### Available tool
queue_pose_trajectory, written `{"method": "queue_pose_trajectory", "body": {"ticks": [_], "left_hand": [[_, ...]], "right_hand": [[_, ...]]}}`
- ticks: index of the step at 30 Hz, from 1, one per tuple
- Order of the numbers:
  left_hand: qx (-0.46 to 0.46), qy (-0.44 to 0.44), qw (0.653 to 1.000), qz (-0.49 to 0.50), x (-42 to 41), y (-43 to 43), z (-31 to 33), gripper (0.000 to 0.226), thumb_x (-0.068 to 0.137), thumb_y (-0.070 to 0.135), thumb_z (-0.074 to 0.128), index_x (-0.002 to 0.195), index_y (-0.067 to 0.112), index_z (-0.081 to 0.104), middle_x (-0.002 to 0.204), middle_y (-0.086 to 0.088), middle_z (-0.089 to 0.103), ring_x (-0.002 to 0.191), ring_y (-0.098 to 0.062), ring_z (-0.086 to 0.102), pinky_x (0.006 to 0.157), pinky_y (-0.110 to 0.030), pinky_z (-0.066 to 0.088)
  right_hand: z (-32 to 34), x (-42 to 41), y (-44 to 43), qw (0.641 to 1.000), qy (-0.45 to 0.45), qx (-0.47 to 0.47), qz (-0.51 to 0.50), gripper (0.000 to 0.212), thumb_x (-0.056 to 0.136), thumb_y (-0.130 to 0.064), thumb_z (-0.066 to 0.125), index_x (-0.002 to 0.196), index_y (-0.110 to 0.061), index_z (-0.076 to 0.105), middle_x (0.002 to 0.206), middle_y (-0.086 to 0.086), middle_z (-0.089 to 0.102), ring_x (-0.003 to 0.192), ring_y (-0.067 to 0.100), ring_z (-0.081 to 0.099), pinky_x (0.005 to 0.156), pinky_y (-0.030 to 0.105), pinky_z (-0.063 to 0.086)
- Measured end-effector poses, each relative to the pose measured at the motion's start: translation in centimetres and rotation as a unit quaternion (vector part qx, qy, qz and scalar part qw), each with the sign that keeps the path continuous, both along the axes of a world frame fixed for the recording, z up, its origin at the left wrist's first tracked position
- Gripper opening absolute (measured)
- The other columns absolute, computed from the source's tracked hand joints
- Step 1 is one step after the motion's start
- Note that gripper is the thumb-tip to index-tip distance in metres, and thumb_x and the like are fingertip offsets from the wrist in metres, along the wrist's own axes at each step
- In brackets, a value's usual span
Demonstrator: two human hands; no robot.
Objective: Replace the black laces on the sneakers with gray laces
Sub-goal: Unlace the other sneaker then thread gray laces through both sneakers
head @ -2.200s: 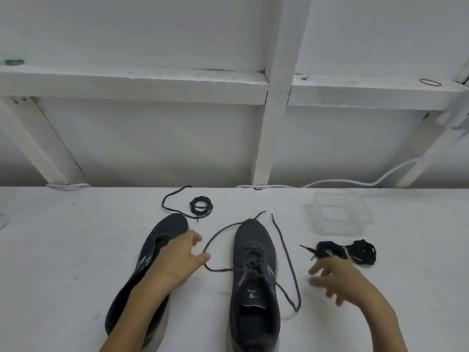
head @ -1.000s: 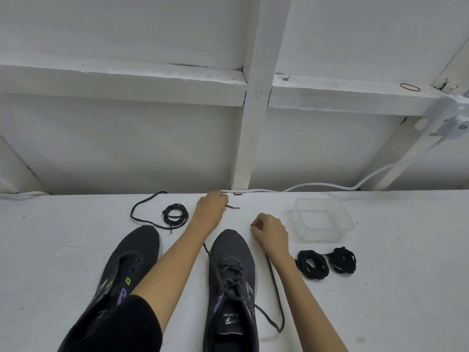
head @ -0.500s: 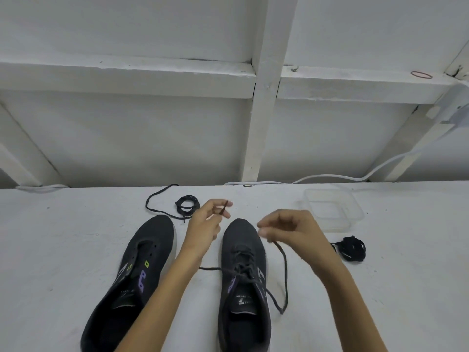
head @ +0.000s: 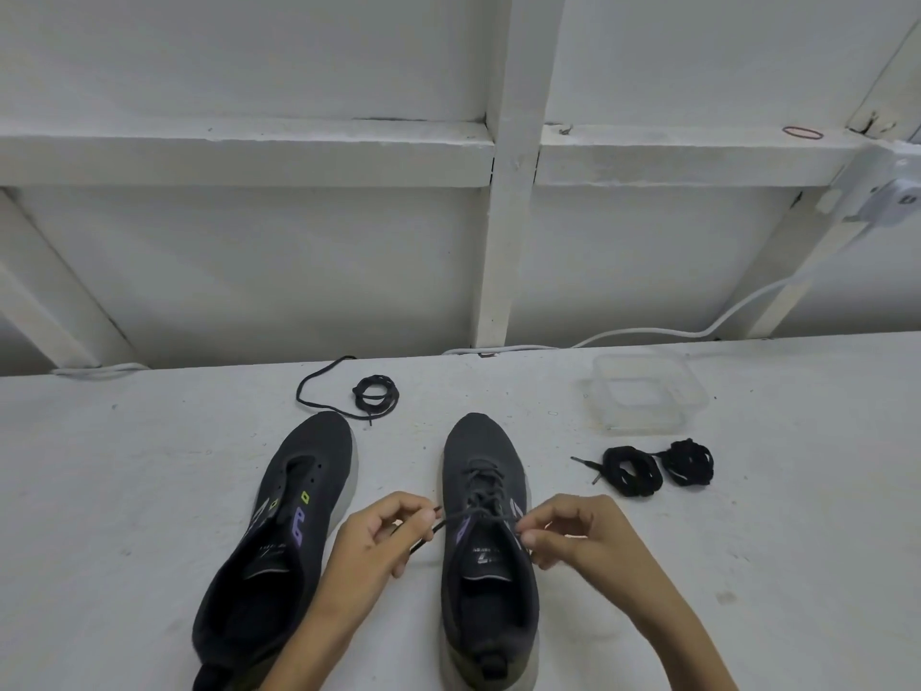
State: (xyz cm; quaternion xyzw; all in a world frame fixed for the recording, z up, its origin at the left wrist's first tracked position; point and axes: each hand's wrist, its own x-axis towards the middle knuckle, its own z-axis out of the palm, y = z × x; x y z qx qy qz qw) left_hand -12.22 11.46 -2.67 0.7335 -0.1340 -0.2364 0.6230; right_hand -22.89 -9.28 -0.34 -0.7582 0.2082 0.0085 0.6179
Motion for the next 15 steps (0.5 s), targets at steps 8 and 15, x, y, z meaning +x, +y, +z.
{"method": "queue_pose_trajectory", "body": {"ticks": [8,15], "left_hand": [[-0.018,-0.001,1.000,-0.011,-0.8,0.2,-0.2,0.005,0.085,0.022,0.070,0.084,0.018,0.074,0.069,0.002,0.065,0.047,-0.005,0.042,0.049,-0.012,0.035],[0.012,-0.057,0.998,-0.017,-1.5,-0.5,0.0,0.011,0.091,0.014,0.064,0.084,0.014,0.072,0.067,0.014,0.064,0.059,0.003,0.053,0.061,-0.008,0.040]], "right_hand": [[0.7,0.5,0.0,0.990,-0.015,-0.126,0.062,0.024,0.079,-0.001,0.073,0.072,-0.023,0.076,0.074,-0.002,0.071,0.063,0.012,0.063,0.064,0.027,0.054],[1.2,2.1,0.3,0.991,-0.004,-0.115,0.075,0.017,0.078,0.004,0.073,0.075,-0.013,0.070,0.061,0.003,0.068,0.054,0.014,0.062,0.054,0.021,0.048]]}}
